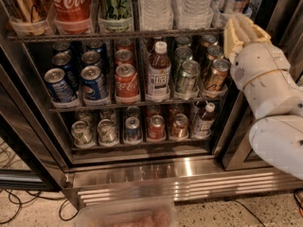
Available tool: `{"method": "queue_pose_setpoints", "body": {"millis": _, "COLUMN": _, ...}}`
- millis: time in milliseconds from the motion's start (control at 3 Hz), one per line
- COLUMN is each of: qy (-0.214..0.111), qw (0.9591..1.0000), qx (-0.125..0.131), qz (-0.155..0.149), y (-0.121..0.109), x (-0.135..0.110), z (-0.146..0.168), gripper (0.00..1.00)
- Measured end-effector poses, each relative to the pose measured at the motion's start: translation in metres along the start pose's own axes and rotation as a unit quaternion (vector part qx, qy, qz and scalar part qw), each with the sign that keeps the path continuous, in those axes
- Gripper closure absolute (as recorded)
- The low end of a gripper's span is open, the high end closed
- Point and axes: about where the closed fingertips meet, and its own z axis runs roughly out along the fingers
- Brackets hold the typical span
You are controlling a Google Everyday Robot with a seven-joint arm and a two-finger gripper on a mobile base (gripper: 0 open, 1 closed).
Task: Pick redbull can from top shelf of fridge
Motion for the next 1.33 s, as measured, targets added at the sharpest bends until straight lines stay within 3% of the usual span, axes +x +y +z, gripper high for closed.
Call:
{"method": "queue_pose_setpoints", "body": {"millis": 333, "qy": -0.009, "qw": 0.9999, "qx": -0.003, "qz": -0.008, "y": 0.000, "x": -0.009, "z": 0.006, "gripper": 0.43}}
{"method": "queue_pose_setpoints", "body": {"millis": 1000, "qy": -0.018, "qw": 0.9994, "qx": -0.002, "qz": -0.028, "y": -0.007, "x": -0.025, "z": 0.022, "gripper": 0.41}}
{"method": "queue_pose_setpoints", "body": {"millis": 1333, "qy": -0.011, "qw": 0.9989, "qx": -0.001, "qz": -0.046, "y": -0.019, "x": -0.010, "z": 0.042, "gripper": 0.42}}
